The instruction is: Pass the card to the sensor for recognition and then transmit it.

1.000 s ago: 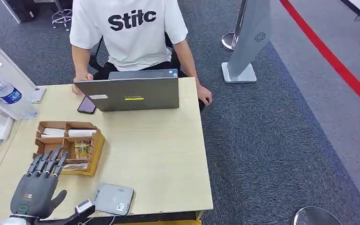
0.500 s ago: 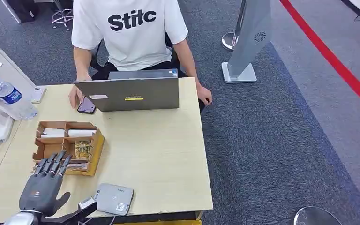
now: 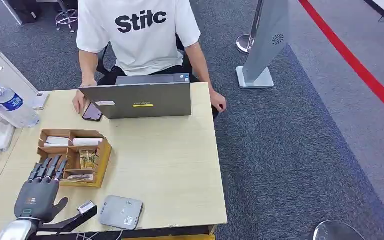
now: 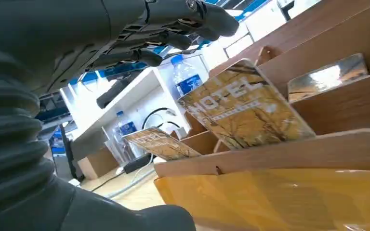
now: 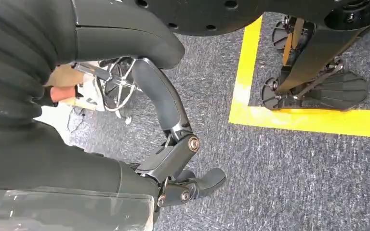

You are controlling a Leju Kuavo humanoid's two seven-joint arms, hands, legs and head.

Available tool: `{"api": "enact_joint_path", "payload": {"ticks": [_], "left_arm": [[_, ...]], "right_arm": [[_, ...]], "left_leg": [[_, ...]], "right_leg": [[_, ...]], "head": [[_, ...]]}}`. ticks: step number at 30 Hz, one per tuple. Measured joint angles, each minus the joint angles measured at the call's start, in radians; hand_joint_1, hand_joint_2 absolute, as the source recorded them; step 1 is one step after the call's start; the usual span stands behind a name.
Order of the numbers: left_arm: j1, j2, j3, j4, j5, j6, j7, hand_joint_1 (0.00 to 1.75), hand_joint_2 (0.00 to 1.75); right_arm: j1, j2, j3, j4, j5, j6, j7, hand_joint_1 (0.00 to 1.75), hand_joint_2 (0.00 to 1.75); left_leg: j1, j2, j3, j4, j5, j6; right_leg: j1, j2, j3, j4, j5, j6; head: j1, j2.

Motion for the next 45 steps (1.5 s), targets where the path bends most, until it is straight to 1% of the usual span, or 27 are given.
{"api": "enact_joint_path", "payload": {"ticks": [7,23,28,39,45], "left_arm": [[-0.036,0.0,0.014,0.056,-0.003,0.0,-0.009,0.0,1.75],[-0.125,-0.007,0.014,0.148,-0.018,0.0,-0.018,0.0,1.75],[-0.131,-0.007,0.01,0.159,-0.019,0.0,-0.021,0.0,1.75],[-0.126,-0.015,-0.057,0.146,-0.02,-0.002,-0.024,0.0,1.75],[-0.121,-0.014,-0.077,0.14,-0.02,-0.003,-0.024,0.0,1.75]], "right_arm": [[0.0,0.0,0.0,0.0,0.012,0.0,0.0,0.0,1.75],[-0.001,0.0,0.0,0.0,0.017,0.0,0.0,0.0,1.75],[0.0,0.0,0.0,0.0,0.018,-0.001,0.0,0.0,1.75],[-0.001,0.0,0.0,0.0,0.032,-0.009,-0.008,0.0,1.75],[0.0,0.0,0.0,0.0,0.034,-0.009,-0.008,0.0,1.75]], "left_leg": [[0.0,0.0,0.0,0.0,0.0,0.0],[0.0,0.0,0.0,0.0,0.0,0.0],[0.0,0.0,0.0,0.0,0.0,0.0],[0.0,0.0,0.0,0.0,0.0,0.0],[0.0,0.0,0.0,0.0,0.0,0.0]], "right_leg": [[0.0,0.0,0.0,0.0,0.0,0.0],[0.0,0.0,0.0,0.0,0.0,0.0],[0.0,0.001,0.0,0.0,0.0,0.0],[0.0,0.0,0.0,0.0,0.0,0.0],[0.0,0.0,0.0,0.0,0.0,0.0]], "head": [[0.0,0.0],[0.0,0.0],[0.0,0.0],[0.0,0.0],[0.0,0.0]]}}
